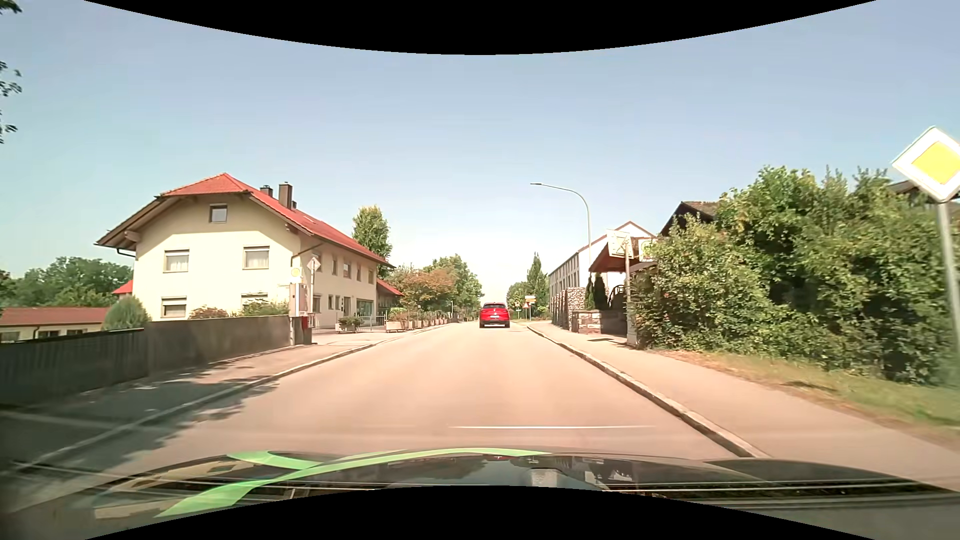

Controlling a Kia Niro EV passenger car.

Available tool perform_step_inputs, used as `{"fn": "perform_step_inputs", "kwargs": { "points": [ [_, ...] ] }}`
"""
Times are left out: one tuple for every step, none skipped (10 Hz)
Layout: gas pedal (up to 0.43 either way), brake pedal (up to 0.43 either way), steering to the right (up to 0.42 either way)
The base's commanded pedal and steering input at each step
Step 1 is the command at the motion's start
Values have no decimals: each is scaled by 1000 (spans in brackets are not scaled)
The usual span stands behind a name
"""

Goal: Follow the waypoints while adhering to traffic rules and regulations

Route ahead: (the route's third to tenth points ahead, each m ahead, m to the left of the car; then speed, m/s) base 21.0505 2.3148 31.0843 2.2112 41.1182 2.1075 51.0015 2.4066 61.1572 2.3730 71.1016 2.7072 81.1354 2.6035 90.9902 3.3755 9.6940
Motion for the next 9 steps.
{"fn": "perform_step_inputs", "kwargs": {
  "points": [
    [268,0,-3],
    [260,0,-3],
    [260,0,-3],
    [260,0,-3],
    [260,0,-4],
    [260,0,-7],
    [260,0,-10],
    [260,0,-13],
    [248,0,-15]
  ]
}}
